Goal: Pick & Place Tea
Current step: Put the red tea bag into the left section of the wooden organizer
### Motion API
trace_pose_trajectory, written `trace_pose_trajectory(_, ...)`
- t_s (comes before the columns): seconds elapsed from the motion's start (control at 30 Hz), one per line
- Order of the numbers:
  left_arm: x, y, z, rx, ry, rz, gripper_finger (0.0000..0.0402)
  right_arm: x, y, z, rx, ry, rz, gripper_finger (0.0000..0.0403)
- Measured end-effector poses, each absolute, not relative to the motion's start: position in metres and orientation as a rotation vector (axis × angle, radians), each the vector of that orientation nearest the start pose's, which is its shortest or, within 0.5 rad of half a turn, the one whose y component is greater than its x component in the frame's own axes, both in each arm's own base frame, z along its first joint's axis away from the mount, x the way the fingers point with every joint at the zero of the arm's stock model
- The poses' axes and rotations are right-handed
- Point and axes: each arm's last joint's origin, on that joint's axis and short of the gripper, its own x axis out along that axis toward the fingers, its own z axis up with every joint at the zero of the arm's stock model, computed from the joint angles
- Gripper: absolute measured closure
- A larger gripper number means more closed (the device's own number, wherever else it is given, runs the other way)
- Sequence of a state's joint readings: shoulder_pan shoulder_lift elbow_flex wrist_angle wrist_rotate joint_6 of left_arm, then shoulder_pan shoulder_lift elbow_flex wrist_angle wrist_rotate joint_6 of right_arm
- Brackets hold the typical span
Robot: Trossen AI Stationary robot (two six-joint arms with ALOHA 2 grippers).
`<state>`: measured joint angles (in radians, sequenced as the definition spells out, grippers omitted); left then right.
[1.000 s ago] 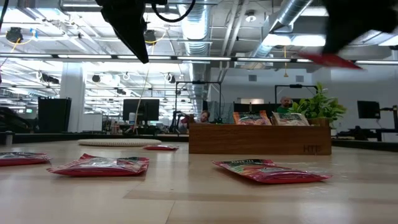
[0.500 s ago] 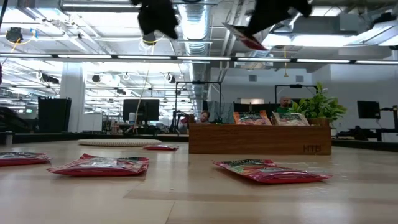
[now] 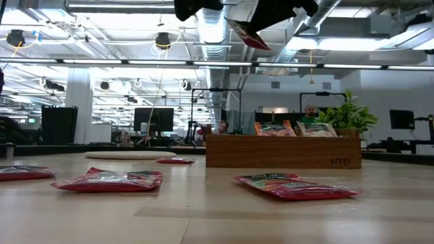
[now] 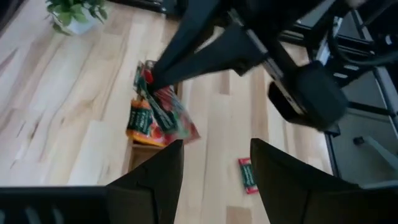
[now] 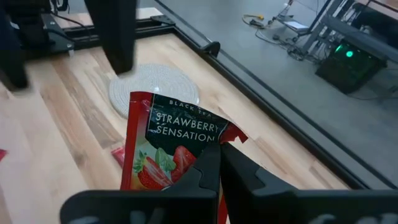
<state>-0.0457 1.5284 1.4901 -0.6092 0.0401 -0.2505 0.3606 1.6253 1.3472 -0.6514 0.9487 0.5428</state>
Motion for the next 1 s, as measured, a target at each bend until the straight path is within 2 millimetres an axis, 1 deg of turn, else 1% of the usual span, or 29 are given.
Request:
trace_pose_trajectory(0.23, 0.341, -0.008, 0.347, -0.212, 0.691, 0.092, 0.0225, 0.325, 0.096, 0.292, -0.074, 0.553, -0.708, 0.0403)
trace_pose_trajectory(0.4, 0.347, -0.003, 0.340, -0.212, 0.711, 0.112, 0.0225, 0.326, 0.096, 0.293, -0.067, 0.543, -0.707, 0.0403)
trace_pose_trajectory(0.7, 0.348, 0.004, 0.341, -0.224, 0.694, 0.138, 0.0225, 0.325, 0.099, 0.293, -0.071, 0.543, -0.697, 0.0403)
trace_pose_trajectory(0.8, 0.352, 0.004, 0.339, -0.231, 0.685, 0.139, 0.0225, 0.325, 0.099, 0.293, -0.070, 0.542, -0.697, 0.0403)
trace_pose_trajectory(1.0, 0.353, 0.004, 0.334, -0.254, 0.708, 0.144, 0.0226, 0.325, 0.099, 0.293, -0.070, 0.542, -0.697, 0.0403)
